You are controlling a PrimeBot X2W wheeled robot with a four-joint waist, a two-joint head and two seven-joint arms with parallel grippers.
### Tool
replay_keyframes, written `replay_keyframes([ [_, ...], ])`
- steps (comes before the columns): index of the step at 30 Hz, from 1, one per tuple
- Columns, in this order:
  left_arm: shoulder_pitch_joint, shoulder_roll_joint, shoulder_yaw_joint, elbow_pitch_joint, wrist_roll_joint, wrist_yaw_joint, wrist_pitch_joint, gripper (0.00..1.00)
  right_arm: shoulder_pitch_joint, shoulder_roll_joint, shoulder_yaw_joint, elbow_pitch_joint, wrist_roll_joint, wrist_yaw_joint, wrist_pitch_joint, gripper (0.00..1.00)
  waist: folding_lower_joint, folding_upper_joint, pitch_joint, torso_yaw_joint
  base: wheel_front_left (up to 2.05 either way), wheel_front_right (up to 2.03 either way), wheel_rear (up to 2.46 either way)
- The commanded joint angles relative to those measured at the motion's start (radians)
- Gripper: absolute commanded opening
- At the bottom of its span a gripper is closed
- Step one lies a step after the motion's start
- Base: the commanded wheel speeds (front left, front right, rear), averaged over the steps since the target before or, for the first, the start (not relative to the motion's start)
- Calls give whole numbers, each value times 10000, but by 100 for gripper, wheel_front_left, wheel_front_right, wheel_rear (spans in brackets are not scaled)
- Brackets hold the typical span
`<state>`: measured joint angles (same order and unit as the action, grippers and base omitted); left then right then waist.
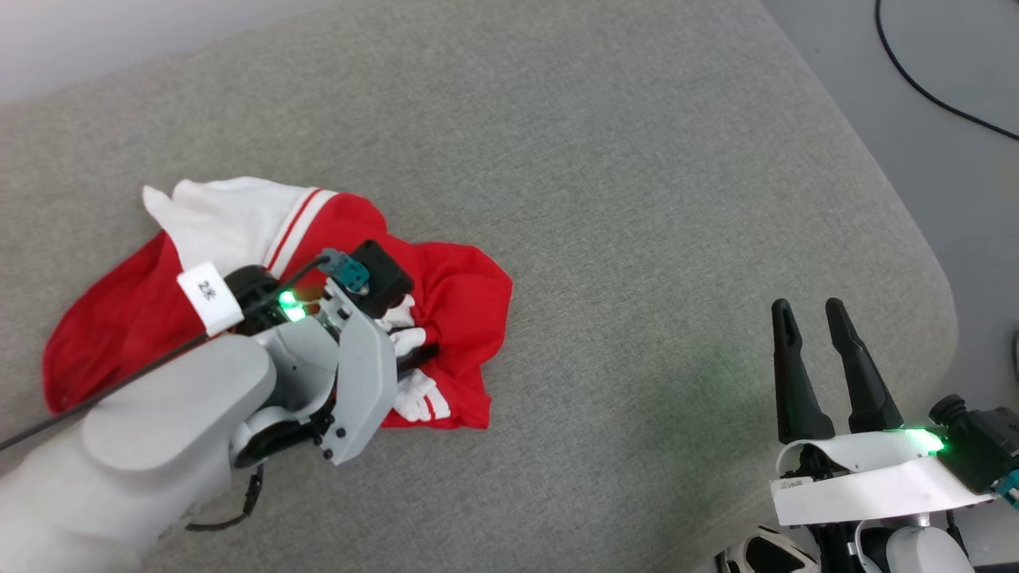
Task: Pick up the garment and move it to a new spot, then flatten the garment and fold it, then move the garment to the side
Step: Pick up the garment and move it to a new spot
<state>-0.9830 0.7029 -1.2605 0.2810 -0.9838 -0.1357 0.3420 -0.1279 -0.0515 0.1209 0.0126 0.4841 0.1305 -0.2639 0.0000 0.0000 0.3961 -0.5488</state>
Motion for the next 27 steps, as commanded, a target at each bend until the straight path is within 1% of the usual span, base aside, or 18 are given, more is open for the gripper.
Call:
replay_keyframes([
  [1, 703, 37, -383, 572, 140, 111, 343, 0, 119, 22, 36, -41, 35, 4, -9, 100, 0, 0, 162, -166, 0, 0, 0],
  [2, 713, 18, -390, 617, 101, 112, 280, 9, 124, 22, 51, -37, 36, 4, -9, 100, 0, 0, 160, -167, 0, 0, 0],
  [3, 676, 14, -392, 587, -11, 112, 91, 58, 114, 23, 80, -22, 4, 4, -9, 100, 0, 0, 145, -160, 0, 0, 0],
  [4, 609, -8, -385, 575, -241, 112, -99, 100, 108, 20, 75, -13, -72, 4, -9, 100, 0, 0, 104, -117, 0, 0, 0],
  [6, 433, 24, -366, 389, -503, 111, -380, 100, 111, 15, 24, 22, -210, 4, -9, 100, 0, 0, -1, 35, 0, 0, 0],
  [9, 10, 147, -269, 109, -832, 109, -1088, 100, 64, 18, -95, 118, -509, 4, -9, 100, 0, 0, -215, 407, 0, 0, 0],
  [12, -465, 258, -181, -126, -1223, 86, -1936, 100, -44, 15, -218, 251, -814, 4, -9, 100, 0, 0, -468, 853, 0, 0, 0],
  [16, -652, 313, -85, -466, -1884, 62, -3076, 100, -227, 9, -380, 430, -1238, 4, -9, 100, 0, 0, -817, 1470, 0, 0, 0],
  [18, -706, 445, -23, -597, -2138, 62, -3670, 100, -247, 12, -417, 554, -1492, 4, -9, 100, 0, 0, -1006, 1781, 0, 0, 0],
  [24, -98, 686, 61, -539, -2830, 62, -5343, 100, -290, 5, -517, 926, -2151, 4, -9, 100, 0, 0, -1640, 2596, 0, 0, 0],
  [27, 468, 809, 123, -298, -3124, 62, -5809, 100, -276, 8, -617, 1091, -2375, 4, -9, 100, 0, 0, -1934, 2924, 0, 0, 0],
])
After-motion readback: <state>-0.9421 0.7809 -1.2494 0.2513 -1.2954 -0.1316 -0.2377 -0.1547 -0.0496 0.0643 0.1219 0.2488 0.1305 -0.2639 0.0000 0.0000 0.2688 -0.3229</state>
